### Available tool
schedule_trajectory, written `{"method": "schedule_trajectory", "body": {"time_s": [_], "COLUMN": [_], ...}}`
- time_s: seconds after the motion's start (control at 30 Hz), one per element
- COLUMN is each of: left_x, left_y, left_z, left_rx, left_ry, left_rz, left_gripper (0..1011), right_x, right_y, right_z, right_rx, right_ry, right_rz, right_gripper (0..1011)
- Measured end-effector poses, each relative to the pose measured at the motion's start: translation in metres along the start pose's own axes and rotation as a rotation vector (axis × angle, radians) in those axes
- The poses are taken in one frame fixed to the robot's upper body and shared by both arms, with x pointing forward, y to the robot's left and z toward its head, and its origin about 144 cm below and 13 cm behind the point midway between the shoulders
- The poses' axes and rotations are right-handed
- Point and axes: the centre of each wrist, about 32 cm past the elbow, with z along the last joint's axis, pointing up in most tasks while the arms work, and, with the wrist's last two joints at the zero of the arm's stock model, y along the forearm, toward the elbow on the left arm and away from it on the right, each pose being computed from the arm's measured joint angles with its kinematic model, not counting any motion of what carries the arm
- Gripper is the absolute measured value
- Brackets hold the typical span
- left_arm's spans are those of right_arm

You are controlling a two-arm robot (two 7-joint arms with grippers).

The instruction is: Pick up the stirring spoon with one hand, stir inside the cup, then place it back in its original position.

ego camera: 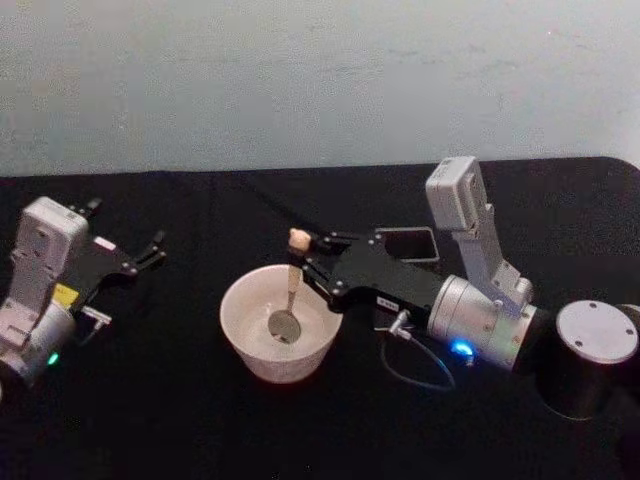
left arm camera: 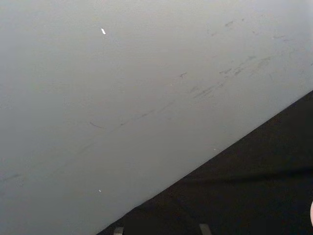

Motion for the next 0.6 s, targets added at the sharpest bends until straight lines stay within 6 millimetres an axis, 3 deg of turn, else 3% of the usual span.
{"method": "schedule_trajectory", "body": {"time_s": [0.6], "left_x": [0.0], "left_y": [0.0], "left_z": [0.0], "left_rx": [0.0], "left_ry": [0.0], "left_rz": [0.0], "left_gripper": [1001], "right_x": [0.0052], "right_y": [-0.0018], "right_z": [0.0058], "right_rx": [0.032], "right_ry": [0.065], "right_rz": [-0.077], "right_gripper": [212]}}
